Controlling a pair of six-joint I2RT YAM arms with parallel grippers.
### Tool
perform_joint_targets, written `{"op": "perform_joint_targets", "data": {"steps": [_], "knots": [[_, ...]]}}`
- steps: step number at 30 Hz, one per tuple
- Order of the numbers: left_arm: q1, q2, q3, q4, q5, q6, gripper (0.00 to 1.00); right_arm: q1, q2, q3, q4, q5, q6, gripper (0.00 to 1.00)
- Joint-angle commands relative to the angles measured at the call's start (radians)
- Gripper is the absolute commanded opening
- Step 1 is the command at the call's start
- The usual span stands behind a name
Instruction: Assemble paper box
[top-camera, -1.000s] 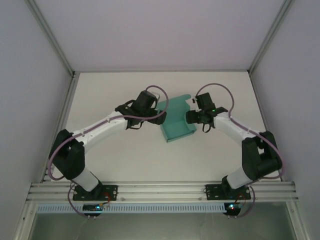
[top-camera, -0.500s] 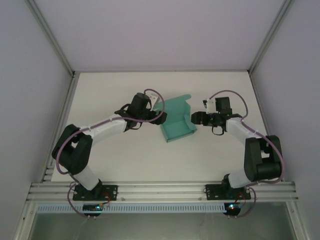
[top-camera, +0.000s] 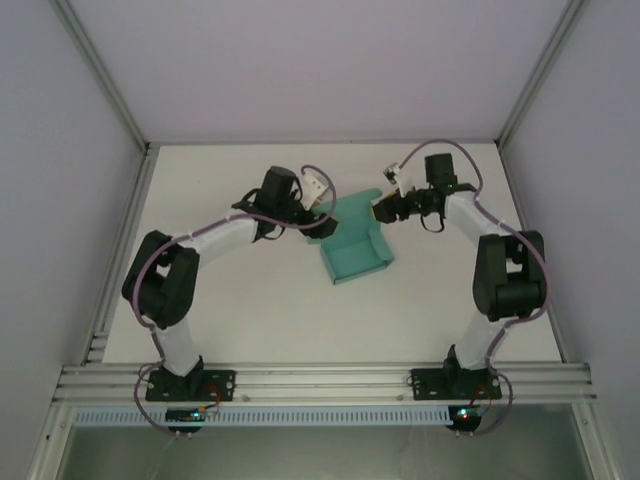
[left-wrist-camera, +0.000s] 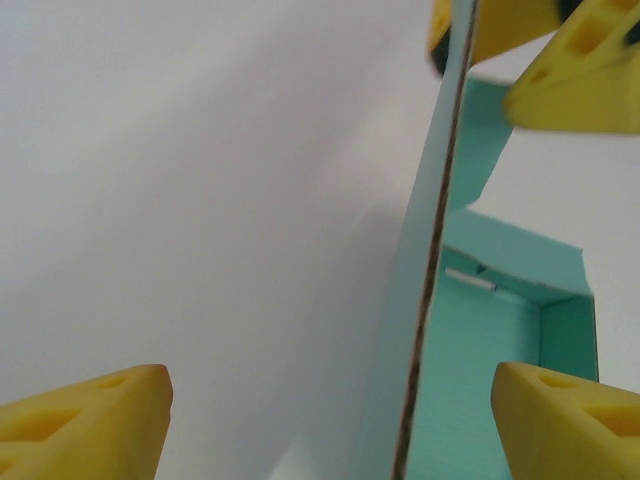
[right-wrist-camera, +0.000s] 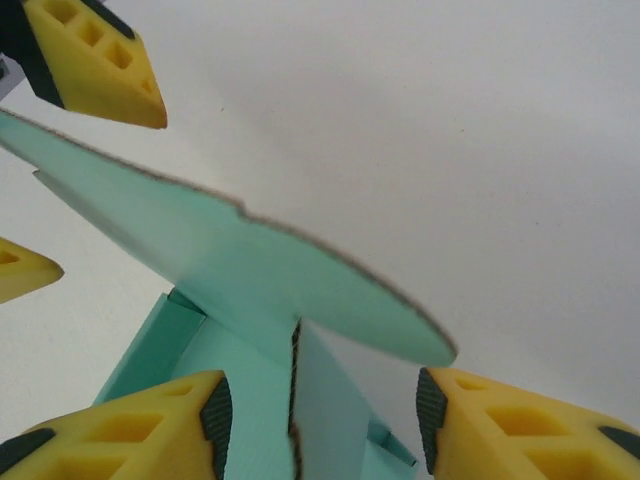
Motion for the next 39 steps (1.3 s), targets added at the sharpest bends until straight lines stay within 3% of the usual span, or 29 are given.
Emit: {"op": "perform_joint_targets", "data": {"steps": [1, 5, 7, 12, 15, 19, 21, 23, 28, 31, 39], "knots": [[0.011, 0.024, 0.051, -0.086, 0.079, 0.077, 0.81, -0.008, 0.062, 0.050, -0.248, -0.087, -0.226, 0.52], [0.019, 0.021, 0.039, -0.078, 0.092, 0.070, 0.82, -0.008, 0.099, 0.085, -0.328, -0.147, -0.370, 0.49], [0.028, 0.008, 0.026, -0.072, 0.086, 0.064, 0.89, -0.010, 0.122, 0.117, -0.330, -0.152, -0.371, 0.38], [0.069, -0.019, -0.060, -0.030, 0.081, 0.003, 0.99, -0.007, 0.179, 0.181, -0.293, -0.140, -0.328, 0.32], [0.073, -0.040, -0.099, -0.038, 0.048, -0.022, 0.99, 0.000, 0.207, 0.209, -0.309, -0.129, -0.329, 0.31], [0.073, -0.079, -0.181, 0.040, 0.086, -0.048, 1.00, 0.018, 0.225, 0.223, -0.328, -0.117, -0.349, 0.23], [0.074, -0.087, -0.201, 0.057, 0.085, -0.052, 1.00, 0.029, 0.231, 0.230, -0.347, -0.121, -0.373, 0.08], [0.083, -0.087, -0.217, 0.088, 0.094, -0.055, 0.93, 0.027, 0.226, 0.229, -0.354, -0.158, -0.389, 0.00], [0.094, -0.057, -0.169, 0.102, 0.176, -0.056, 0.58, -0.002, 0.201, 0.316, -0.581, -0.304, -0.594, 0.00], [0.095, -0.071, -0.151, 0.114, 0.241, -0.044, 0.43, -0.018, 0.185, 0.373, -0.734, -0.373, -0.697, 0.00], [0.092, -0.252, -0.202, 0.157, 0.382, 0.027, 0.13, -0.059, 0.265, 0.627, -1.391, -0.472, -1.235, 0.00]]}}
